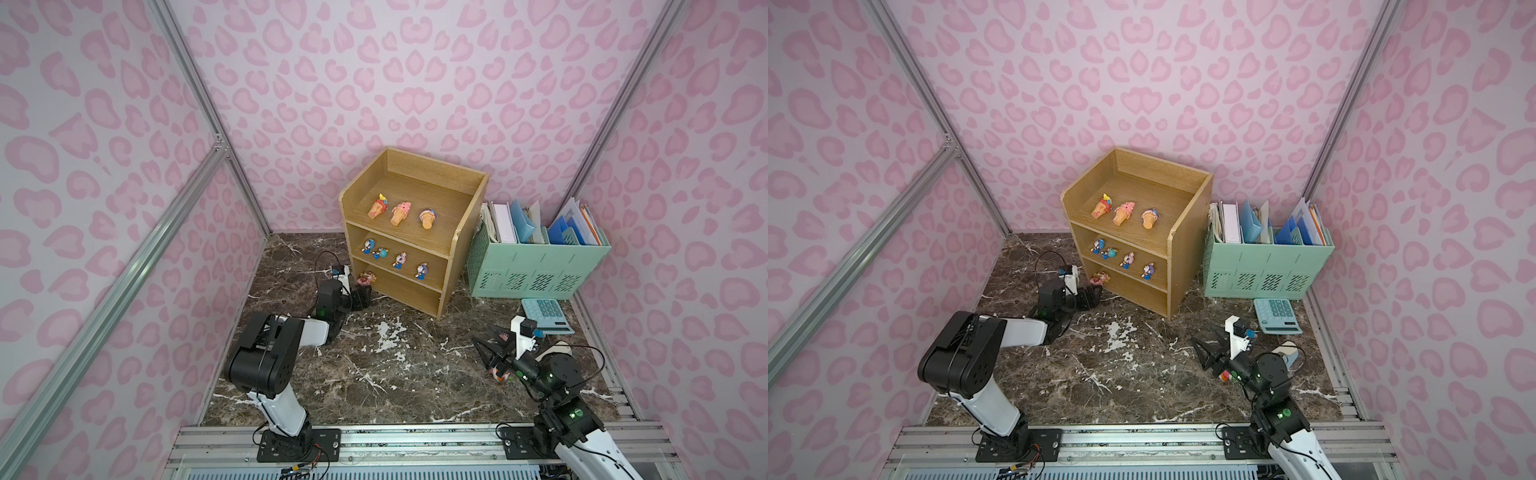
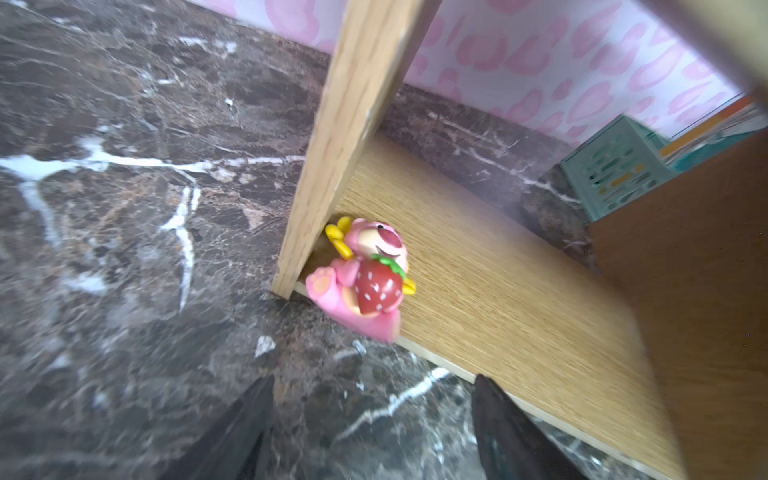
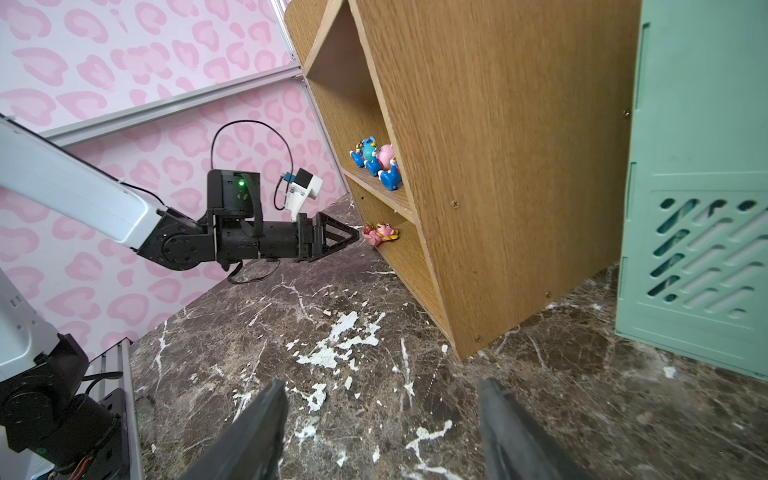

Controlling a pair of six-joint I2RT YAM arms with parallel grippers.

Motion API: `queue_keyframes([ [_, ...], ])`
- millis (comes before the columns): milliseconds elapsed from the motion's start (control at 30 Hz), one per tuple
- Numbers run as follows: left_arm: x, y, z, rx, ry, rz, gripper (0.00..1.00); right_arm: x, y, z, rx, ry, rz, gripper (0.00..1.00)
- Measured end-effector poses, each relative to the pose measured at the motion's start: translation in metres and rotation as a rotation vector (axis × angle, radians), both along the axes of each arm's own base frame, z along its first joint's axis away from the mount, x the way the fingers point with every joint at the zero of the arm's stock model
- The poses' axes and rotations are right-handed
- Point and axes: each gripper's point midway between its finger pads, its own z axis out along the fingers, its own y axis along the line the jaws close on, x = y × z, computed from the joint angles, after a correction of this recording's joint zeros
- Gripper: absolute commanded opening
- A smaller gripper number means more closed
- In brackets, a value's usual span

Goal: Organize plastic toys on shelves
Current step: Place the plastic toy on the shelf.

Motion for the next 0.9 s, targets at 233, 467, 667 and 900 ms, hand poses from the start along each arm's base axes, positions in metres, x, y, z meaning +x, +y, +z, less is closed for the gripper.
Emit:
queue_keyframes([
  [233,0.004,0.023,0.018,-0.143,0.097,0.090,0.33,0.000,0.000,-0.001,-0.001,0.002,0.003,0.74],
  [467,-0.002,0.016,-0.008,-0.190,0.253,0.085,0.23,0.000,0.000,0.000,0.001,-0.001,0.002,0.74],
  [667,-0.019,0.018,0.000,-0.201,0.255,0.100,0.33,0.001,-0.002,0.001,0.010,0.032,-0.013,0.71],
  [900,-0.090,-0.035,0.082,-0.073,0.034,-0.090,0.68,0.019,-0.021,-0.009,0.024,0.289,-0.182,0.55],
])
